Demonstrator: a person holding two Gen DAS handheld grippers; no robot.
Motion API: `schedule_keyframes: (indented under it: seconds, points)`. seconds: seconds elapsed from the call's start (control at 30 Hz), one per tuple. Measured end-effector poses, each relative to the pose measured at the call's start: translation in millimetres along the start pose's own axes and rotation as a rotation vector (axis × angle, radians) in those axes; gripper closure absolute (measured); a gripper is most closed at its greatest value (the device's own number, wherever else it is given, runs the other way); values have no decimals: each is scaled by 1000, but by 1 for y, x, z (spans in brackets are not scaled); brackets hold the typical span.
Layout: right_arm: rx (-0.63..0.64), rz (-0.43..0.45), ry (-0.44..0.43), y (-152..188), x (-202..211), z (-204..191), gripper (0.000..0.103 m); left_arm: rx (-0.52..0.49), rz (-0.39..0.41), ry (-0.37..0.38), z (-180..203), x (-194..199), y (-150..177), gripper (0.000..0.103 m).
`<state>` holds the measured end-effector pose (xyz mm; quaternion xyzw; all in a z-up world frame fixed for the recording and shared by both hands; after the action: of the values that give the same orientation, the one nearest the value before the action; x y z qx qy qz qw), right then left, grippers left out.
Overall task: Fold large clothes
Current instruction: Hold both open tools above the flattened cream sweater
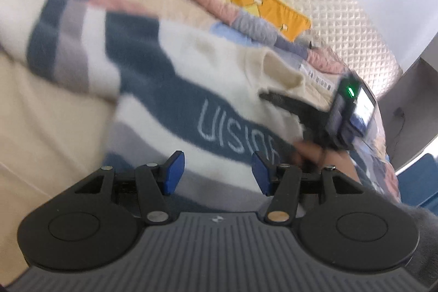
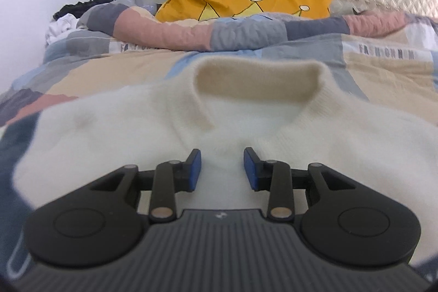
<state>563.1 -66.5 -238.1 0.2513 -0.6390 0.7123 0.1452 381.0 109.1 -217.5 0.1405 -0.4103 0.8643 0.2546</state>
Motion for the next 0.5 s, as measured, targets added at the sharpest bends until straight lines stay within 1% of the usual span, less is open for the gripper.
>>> schedule_keyframes:
  seconds: [0.07, 0.17, 0.3, 0.4, 0.5]
  points:
    - [0, -18, -7, 9, 18, 5, 66, -2, 24, 14, 0, 6, -3, 43]
    - [-6, -34, -34, 27, 50, 15, 66, -26, 35, -6, 4, 13, -4, 43]
    - [18, -59, -68, 54, 100, 22, 66, -44, -5, -24, 13, 15, 6, 43]
    - [-9, -83, -92, 69, 138, 30, 66, -109, -5, -28, 26, 21, 21, 43]
    - [-37, -95, -113, 82, 175, 36, 66, -162, -36, -51, 40, 26, 37, 43]
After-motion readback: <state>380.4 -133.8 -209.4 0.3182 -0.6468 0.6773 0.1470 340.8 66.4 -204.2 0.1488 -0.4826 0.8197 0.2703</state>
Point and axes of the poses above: each gripper's, at about its wrist camera, not at the fingertips, and x roughly against the way its jaws point, z to its right, y to its underside, the point moved 3 cm from there along -x, roughly the way its jaws point, and after that the axes turned 10 degrees about y, right-handed, at the moved point
